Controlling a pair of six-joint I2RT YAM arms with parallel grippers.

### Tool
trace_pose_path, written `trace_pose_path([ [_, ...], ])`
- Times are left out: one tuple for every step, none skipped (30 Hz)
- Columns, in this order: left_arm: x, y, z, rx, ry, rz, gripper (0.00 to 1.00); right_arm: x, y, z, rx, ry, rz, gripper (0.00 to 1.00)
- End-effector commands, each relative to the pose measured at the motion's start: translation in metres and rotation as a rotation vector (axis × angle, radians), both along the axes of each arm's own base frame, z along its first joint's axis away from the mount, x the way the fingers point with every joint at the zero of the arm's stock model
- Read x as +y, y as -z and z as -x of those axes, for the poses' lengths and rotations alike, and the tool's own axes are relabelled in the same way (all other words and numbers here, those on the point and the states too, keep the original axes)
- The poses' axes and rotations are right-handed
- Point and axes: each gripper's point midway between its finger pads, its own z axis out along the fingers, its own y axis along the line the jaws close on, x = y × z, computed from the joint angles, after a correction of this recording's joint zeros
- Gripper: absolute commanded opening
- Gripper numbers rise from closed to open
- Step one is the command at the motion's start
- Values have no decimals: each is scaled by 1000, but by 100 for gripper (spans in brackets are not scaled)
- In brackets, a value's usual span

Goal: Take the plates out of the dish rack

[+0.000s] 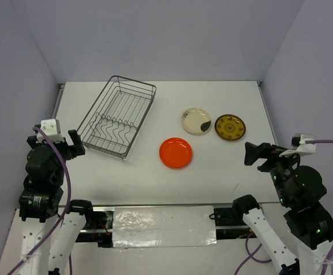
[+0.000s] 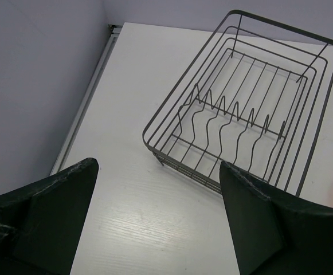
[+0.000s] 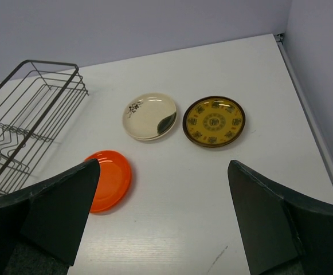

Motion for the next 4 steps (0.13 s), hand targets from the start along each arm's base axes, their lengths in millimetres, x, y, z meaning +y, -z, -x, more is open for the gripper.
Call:
trace_pose_path([
  [5, -21, 1, -43, -22, -16, 99, 0, 4, -5, 20, 3, 19, 100],
  [6, -21, 1, -42, -26, -20, 100, 1, 6, -6, 26, 4, 20, 100],
  [6, -22, 1, -43, -26, -20, 99, 1, 7, -7, 31, 6, 23, 100],
  [6, -23, 1, -50, -24, -19, 99, 0, 7, -8, 30, 10, 21, 100],
])
